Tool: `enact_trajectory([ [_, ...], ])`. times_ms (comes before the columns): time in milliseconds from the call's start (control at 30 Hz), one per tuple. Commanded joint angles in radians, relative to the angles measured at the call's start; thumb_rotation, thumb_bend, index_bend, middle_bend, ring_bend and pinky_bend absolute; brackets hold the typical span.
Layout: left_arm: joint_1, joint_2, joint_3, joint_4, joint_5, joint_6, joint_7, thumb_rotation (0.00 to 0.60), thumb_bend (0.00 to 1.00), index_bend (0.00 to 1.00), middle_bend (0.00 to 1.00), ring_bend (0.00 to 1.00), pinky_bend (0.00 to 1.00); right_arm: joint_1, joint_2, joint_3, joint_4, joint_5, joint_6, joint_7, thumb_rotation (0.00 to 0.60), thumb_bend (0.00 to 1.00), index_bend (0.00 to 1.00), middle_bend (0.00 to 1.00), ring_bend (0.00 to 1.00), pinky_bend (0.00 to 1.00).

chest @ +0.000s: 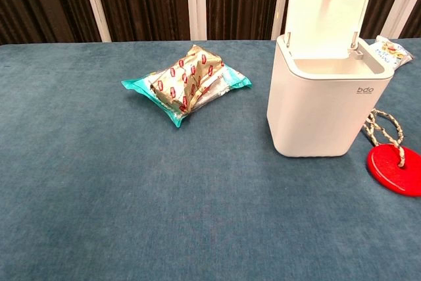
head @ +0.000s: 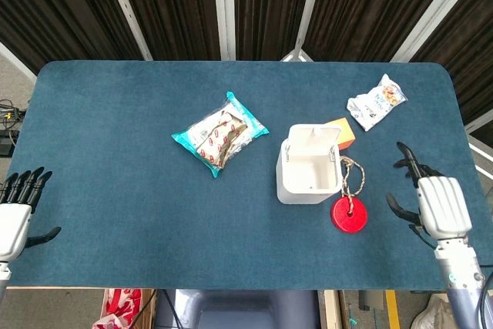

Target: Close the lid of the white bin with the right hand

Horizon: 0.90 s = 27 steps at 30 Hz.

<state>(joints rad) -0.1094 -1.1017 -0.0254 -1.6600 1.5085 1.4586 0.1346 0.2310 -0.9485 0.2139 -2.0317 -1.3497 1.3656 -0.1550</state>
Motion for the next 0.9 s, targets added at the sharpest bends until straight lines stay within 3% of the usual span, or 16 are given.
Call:
enact_trajectory([
  [33, 0.000, 0.000, 0.001, -0.002, 0.001, -0.001, -0.002, 0.600, 0.00, 0.00, 0.00, 0.00, 0.00, 0.091, 0.082, 0.085, -0.142, 0.192, -0.129, -0.018, 0.600, 0.52, 0.00, 0.62, 0.69, 0.71],
  [233, -0.002, 0.004, 0.000, -0.004, -0.002, -0.004, -0.018, 0.600, 0.00, 0.00, 0.00, 0.00, 0.00, 0.224, 0.130, 0.156, -0.196, 0.438, -0.247, -0.081, 0.600, 0.65, 0.00, 0.69, 0.76, 0.74],
  [400, -0.006, 0.008, 0.000, -0.004, 0.000, -0.012, -0.028, 0.600, 0.00, 0.00, 0.00, 0.00, 0.00, 0.340, 0.117, 0.186, -0.186, 0.625, -0.303, -0.142, 0.600, 0.66, 0.00, 0.70, 0.77, 0.74],
  [633, -0.013, 0.012, -0.002, -0.004, -0.005, -0.023, -0.046, 0.600, 0.00, 0.00, 0.00, 0.00, 0.00, 0.475, 0.074, 0.191, -0.147, 0.817, -0.318, -0.223, 0.600, 0.66, 0.00, 0.70, 0.77, 0.74],
  [900, -0.020, 0.006, -0.006, 0.008, -0.001, -0.027, -0.047, 0.600, 0.00, 0.00, 0.00, 0.00, 0.00, 0.570, 0.013, 0.171, -0.112, 0.931, -0.299, -0.278, 0.600, 0.66, 0.07, 0.71, 0.78, 0.74],
])
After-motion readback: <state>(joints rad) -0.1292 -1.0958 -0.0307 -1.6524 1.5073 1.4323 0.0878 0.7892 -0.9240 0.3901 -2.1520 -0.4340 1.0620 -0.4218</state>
